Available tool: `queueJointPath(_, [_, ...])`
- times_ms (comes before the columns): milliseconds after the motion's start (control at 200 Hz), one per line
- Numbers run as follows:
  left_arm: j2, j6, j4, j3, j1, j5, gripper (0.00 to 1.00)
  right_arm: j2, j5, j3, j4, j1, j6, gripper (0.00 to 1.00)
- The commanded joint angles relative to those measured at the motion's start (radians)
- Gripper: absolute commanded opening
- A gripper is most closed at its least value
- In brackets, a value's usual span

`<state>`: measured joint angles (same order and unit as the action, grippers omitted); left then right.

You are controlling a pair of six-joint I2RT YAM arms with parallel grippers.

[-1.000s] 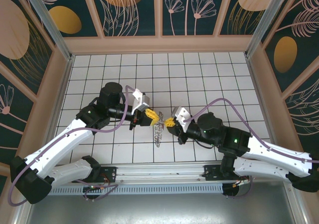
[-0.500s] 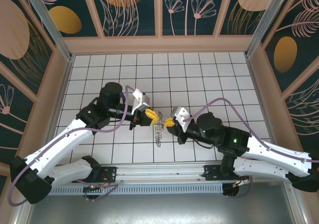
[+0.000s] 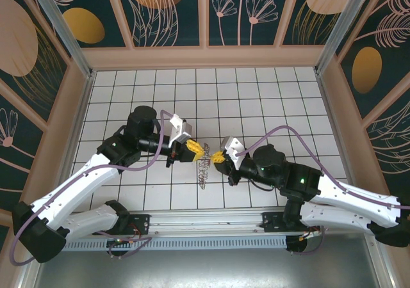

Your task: Put the keys on the keyring

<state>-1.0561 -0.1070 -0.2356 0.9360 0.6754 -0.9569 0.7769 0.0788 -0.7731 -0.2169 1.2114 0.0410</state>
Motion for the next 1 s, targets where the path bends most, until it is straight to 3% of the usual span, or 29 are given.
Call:
queueJointPath(0, [0.023, 0.000, 0.028, 0.000, 0.006, -0.007, 0.00, -0.013, 0.003, -0.009, 0.016, -0.008, -0.026, 0.00])
queueJointPath(455, [0.021, 0.002, 0.028, 0.000, 0.007, -0.008, 0.00, -0.027, -0.060, 0.007, 0.056, -0.006, -0.009, 0.00])
queueJointPath(996, [0.016, 0.000, 0.025, 0.002, 0.006, -0.013, 0.00, -0.028, -0.048, 0.011, 0.053, -0.007, -0.004, 0.00])
